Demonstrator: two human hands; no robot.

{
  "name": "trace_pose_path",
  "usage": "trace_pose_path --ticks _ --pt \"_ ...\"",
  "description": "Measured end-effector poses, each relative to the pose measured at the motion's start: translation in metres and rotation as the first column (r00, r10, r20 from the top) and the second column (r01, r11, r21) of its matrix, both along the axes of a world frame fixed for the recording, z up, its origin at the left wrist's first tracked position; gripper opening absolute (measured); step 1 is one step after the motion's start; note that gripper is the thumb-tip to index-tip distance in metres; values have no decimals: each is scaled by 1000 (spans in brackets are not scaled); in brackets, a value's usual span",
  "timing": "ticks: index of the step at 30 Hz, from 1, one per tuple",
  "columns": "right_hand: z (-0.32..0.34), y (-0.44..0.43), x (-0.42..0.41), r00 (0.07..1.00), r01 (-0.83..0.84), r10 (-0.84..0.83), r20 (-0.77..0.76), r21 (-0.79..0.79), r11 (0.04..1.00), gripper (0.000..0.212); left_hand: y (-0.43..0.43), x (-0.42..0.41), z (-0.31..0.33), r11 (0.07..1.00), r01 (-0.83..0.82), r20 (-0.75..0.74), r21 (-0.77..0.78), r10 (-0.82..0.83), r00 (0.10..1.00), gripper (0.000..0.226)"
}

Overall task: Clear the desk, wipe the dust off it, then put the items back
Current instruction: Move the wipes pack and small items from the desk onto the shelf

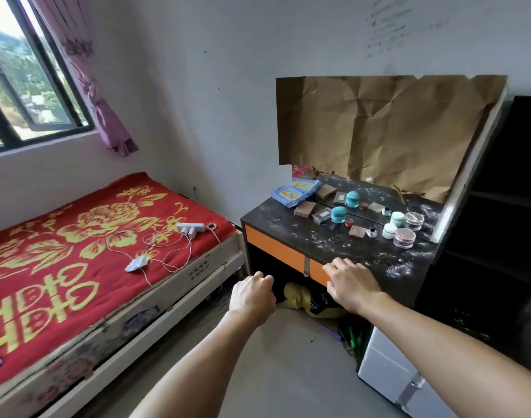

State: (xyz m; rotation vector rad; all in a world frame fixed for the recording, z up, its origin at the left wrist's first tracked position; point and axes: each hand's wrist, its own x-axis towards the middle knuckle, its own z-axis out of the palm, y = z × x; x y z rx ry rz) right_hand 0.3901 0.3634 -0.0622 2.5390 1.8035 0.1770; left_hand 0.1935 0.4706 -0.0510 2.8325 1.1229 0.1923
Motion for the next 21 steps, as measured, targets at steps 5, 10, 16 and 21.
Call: trace_pose_path --ticks 5,10,16,21 --pt "-21 82 57 1000 -3 3 -10 -16 1000 33 81 59 -21 1000 22 -22 -8 -22 1000 15" --pt "-37 172 112 997 18 -20 -70 -36 999 30 160 105 -27 1000 27 -46 -13 -27 999 14" --pt "-54 262 151 995 -34 25 -99 -88 996 30 248 143 -43 998 -16 -47 -67 13 999 16" --pt "-75 330 187 992 -4 -12 -125 -129 992 33 326 183 -65 992 2 -77 -124 -11 997 14"
